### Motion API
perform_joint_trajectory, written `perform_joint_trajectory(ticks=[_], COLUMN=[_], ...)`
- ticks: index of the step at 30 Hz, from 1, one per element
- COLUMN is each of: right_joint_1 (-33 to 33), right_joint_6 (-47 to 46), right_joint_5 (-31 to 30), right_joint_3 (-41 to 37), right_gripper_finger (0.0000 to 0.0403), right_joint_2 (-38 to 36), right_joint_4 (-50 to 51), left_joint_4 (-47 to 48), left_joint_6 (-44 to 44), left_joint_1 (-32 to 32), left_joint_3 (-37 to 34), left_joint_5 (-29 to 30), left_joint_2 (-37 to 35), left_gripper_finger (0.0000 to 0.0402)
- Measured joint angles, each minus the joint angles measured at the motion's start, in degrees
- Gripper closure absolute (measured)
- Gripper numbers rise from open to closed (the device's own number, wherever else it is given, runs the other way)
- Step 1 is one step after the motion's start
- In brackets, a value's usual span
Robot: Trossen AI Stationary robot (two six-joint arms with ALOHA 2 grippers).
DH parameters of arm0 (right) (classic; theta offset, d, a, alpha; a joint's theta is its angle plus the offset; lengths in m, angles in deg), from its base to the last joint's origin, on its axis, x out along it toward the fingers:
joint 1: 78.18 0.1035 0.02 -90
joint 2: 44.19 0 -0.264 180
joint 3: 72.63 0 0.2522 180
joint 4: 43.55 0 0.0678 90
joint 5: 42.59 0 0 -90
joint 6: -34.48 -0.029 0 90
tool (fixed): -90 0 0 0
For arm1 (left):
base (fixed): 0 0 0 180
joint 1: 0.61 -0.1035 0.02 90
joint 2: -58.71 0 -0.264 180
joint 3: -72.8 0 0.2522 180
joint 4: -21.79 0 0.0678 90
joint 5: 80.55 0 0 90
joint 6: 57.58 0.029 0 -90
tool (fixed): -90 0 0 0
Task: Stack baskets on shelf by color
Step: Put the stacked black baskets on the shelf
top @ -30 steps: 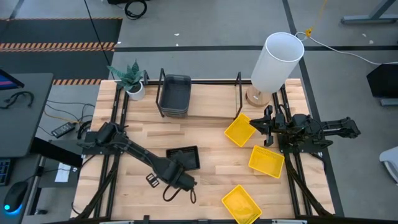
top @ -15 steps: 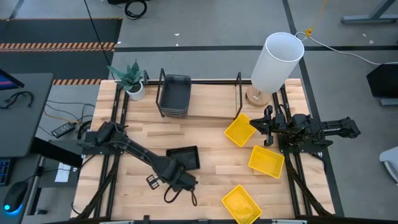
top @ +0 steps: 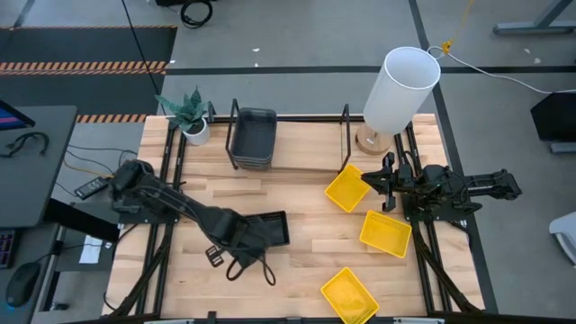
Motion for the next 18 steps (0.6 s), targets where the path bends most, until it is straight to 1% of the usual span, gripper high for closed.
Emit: perform_joint_trajectory(ticks=[4,9,15,18], right_joint_1=[0.0,0.0,0.0,0.0], right_joint_6=[0.0,0.0,0.0,0.0], right_joint_5=[0.0,0.0,0.0,0.0], right_joint_3=[0.0,0.0,0.0,0.0], right_gripper_finger=[0.0357,0.0357,0.0357,0.0357], right_joint_2=[0.0,0.0,0.0,0.0], right_joint_4=[0.0,0.0,0.0,0.0], left_joint_4=[-1.2,-3.0,-6.2,-7.6], left_joint_6=[0.2,6.5,15.9,19.5], left_joint_1=[-1.1,-1.5,-0.8,-0.2], left_joint_3=[-2.5,-6.2,-10.0,-10.8], left_joint_5=[2.2,3.3,9.3,11.7], left_joint_2=[-2.2,-2.1,-2.1,-2.1], left_gripper_finger=[0.0356,0.0305,0.0234,0.0212])
